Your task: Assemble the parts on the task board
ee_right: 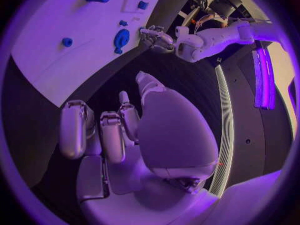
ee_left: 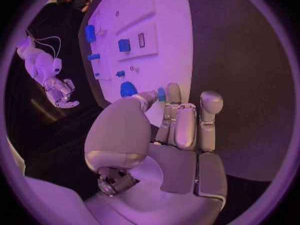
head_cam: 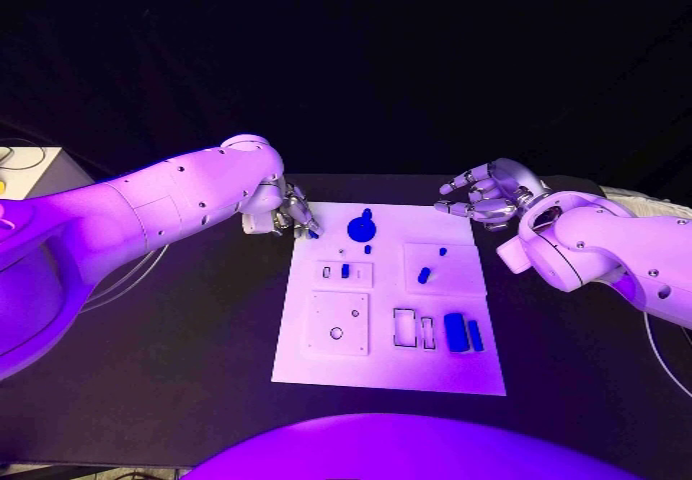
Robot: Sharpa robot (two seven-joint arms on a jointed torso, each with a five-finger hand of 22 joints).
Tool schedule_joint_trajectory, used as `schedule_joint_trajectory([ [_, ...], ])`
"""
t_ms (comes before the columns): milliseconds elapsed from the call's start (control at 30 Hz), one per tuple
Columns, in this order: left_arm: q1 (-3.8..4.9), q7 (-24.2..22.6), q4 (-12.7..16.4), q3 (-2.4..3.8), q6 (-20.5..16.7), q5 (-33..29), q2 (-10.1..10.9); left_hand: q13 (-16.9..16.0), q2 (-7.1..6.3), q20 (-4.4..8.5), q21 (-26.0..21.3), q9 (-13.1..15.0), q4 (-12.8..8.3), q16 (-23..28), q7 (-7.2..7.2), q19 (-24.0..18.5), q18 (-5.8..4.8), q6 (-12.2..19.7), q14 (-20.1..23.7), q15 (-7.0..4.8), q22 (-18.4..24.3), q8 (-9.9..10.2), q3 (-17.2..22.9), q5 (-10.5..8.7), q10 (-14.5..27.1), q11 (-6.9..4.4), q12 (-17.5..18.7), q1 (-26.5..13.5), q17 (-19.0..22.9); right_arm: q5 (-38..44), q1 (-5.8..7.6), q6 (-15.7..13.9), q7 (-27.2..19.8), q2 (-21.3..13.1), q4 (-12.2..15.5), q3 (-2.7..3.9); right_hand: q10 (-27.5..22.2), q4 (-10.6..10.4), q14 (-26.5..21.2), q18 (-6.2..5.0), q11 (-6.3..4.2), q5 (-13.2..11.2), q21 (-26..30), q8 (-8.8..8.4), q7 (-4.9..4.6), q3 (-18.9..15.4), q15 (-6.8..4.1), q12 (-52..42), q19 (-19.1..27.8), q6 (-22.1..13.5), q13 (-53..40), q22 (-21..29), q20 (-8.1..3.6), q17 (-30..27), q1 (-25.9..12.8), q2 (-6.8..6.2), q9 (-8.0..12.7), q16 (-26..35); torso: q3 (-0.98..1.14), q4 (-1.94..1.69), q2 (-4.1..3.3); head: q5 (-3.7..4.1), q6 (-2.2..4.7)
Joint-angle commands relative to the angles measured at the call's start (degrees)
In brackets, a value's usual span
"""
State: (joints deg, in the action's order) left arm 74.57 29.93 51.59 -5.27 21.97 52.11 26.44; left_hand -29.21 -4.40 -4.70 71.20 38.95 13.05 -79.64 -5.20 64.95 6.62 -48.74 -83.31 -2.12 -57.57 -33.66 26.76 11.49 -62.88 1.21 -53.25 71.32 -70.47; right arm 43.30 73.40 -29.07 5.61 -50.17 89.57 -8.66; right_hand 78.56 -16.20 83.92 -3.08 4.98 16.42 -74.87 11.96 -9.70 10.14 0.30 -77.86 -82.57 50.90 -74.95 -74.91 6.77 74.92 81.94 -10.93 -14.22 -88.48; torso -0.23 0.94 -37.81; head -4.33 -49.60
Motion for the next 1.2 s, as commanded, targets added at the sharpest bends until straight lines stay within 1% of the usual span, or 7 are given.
schedule_joint_trajectory([
  [33,-0.04,-1.0,0.8,0.09,-2.9,-4.7,0.6,0.5,0.92,0.59,0.6,2.0,-3.4,-0.4,0.39,0.5,0.67,0.4,0.0,-0.66,-0.5,-2.3,5.8,-0.58,-0.4,-0.7,0.4,3.3,0.1,0.5,-0.01,0.4,-0.5,0.0,0.0,0.02,-0.3,-0.2,4.9,-0.55,0.0,0.1,0.4,0.27,-0.09,0.1,0.44,0.2,0.3,-0.3,-3.3,-5.6,-0.09,11.4,-0.5,0.18,0.1,0.3,0.01,0.0,-0.01,0.16,-0.17],
  [200,-0.03,-1.2,1.9,0.3,-4.4,-6.0,1.6,0.6,-0.25,0.81,1.1,4.4,-5.8,-0.4,0.53,0.6,0.6,1.6,0.0,-0.71,-1.2,-5.2,12.7,-0.73,-1.0,-0.89,-0.2,1.0,0.2,0.5,-0.01,0.5,-0.4,0.0,0.0,0.02,-0.3,-0.2,4.9,-0.55,0.0,0.1,0.4,0.27,-0.09,0.1,0.44,0.2,0.3,-0.3,-3.3,-5.6,-0.09,11.4,-0.5,0.18,0.1,0.3,0.04,-0.05,0.03,0.22,-0.18],
  [500,0.01,-0.9,5.9,0.48,-5.5,-6.5,4.0,0.5,-2.01,1.28,3.4,5.7,-9.6,-1.8,1.08,3.1,0.0,1.3,-1.2,-1.21,-4.4,-8.1,19.7,-0.49,-2.5,-1.32,-1.9,-3.6,-1.8,0.5,-0.02,0.8,-0.3,-0.1,-0.1,0.02,-0.3,-0.2,4.9,-0.55,0.0,0.1,0.4,0.27,-0.09,0.1,0.44,0.2,0.3,-0.3,-3.3,-5.6,-0.09,11.4,-0.5,0.18,0.1,0.3,0.07,-0.12,0.09,0.22,-0.21],
  [600,0.02,-0.7,8.2,0.5,-5.7,-6.3,5.2,-2.1,-2.57,1.78,4.7,5.7,-10.7,-3.0,1.82,4.8,-0.44,0.2,-2.3,-1.82,-6.5,-9.5,21.8,-0.34,-5.1,-2.04,-4.1,-6.5,-3.8,0.5,-0.02,0.8,-0.3,-0.1,-0.2,0.01,-0.3,-0.2,4.9,-0.55,0.0,0.1,0.4,0.27,-0.09,0.1,0.44,0.2,0.3,-0.3,-3.3,-5.6,-0.09,11.4,-0.5,0.18,0.1,0.3,0.12,-0.13,0.13,0.17,-0.22],
  [633,0.02,-0.7,9.0,0.5,-5.9,-6.1,5.6,-2.4,-2.71,1.91,4.9,5.7,-11.1,-6.5,2.01,5.0,-0.48,-0.1,-4.4,-1.96,-6.7,-9.8,22.3,-0.28,-5.6,-2.18,-4.4,-7.1,-10.9,0.5,-0.02,0.8,-0.3,-0.1,-0.2,0.01,-0.3,-0.2,4.9,-0.55,0.0,0.1,0.4,0.27,-0.09,0.1,0.44,0.2,0.3,-0.3,-3.3,-5.6,-0.09,11.4,-0.5,0.18,0.1,0.3,0.12,-0.11,0.13,0.12,-0.24],
  [700,0.02,-0.7,10.5,0.49,-6.5,-5.7,6.3,-3.4,-2.85,2.13,5.5,5.6,-11.7,-7.2,2.28,5.9,-0.71,-0.5,-4.8,-2.16,-7.7,-10.3,23.1,-0.21,-6.7,-2.44,-5.1,-8.3,-12.2,0.5,-0.02,0.9,-0.3,-0.1,-0.2,0.01,-0.3,-0.2,4.9,-0.57,-0.01,0.2,0.5,0.33,-0.08,0.2,0.42,0.2,0.4,-0.4,-3.3,-5.5,-0.1,11.4,-0.6,0.16,0.1,0.3,0.1,-0.11,0.13,0.06,-0.21],
  [1200,-0.64,-0.5,21.1,-0.11,-12.9,1.8,10.5,-6.3,-3.55,2.76,7.6,5.0,-14.6,-7.7,3.07,8.8,-1.47,-2.0,-5.1,-2.87,-11.1,-11.7,27.3,0.67,-9.8,-3.23,-7.1,-11.7,-13.2,0.5,-0.05,1.2,-0.2,-0.4,-0.3,-0.05,-0.3,-0.2,4.9,-0.57,-0.01,0.2,0.5,0.33,-0.08,0.2,0.42,0.2,0.4,-0.4,-3.3,-5.5,-0.1,11.4,-0.6,0.16,0.1,0.3,0.02,-0.2,0.18,-0.3,-0.4],
])
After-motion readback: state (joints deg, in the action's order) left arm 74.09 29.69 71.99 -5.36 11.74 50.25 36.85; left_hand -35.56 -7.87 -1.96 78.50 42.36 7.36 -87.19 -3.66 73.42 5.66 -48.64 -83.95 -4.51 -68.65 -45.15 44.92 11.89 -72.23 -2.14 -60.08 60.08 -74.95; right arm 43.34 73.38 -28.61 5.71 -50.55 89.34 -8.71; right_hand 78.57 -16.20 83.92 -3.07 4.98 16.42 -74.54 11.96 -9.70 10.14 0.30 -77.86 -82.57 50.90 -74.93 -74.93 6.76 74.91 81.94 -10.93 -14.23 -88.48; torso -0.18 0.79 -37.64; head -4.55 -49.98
